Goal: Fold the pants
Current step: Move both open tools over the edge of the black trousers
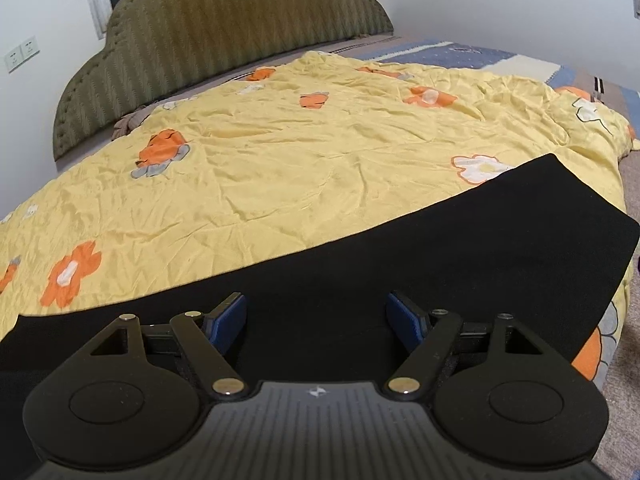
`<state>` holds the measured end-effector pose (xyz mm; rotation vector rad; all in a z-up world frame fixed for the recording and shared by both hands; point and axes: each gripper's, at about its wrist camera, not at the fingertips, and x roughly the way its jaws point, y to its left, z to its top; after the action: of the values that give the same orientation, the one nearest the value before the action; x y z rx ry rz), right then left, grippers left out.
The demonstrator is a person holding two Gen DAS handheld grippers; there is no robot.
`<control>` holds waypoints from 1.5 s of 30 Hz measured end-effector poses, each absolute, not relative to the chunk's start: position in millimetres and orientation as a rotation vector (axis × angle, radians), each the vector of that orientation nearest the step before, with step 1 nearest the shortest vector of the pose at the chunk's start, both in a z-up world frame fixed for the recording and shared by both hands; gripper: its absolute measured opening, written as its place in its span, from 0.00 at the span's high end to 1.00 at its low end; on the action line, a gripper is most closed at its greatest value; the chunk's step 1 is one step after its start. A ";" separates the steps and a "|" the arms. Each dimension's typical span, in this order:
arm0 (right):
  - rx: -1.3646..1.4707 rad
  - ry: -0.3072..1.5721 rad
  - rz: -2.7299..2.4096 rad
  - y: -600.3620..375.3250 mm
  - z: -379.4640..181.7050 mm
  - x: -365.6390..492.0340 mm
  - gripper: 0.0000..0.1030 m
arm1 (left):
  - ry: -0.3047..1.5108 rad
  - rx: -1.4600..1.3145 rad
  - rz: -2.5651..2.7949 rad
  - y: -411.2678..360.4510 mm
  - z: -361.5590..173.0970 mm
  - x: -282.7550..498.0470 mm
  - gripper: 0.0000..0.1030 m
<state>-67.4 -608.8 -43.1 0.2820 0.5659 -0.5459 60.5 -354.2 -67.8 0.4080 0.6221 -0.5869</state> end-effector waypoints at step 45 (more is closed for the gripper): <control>0.294 0.387 -0.522 -601.2 -26.9 -46.2 0.92 | 0.701 0.301 -0.662 -336.5 -46.0 71.9 0.19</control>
<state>-46.2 -601.2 -26.9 0.2942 0.3874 -0.5222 71.9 -336.5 -46.0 0.3007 0.7014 -0.6624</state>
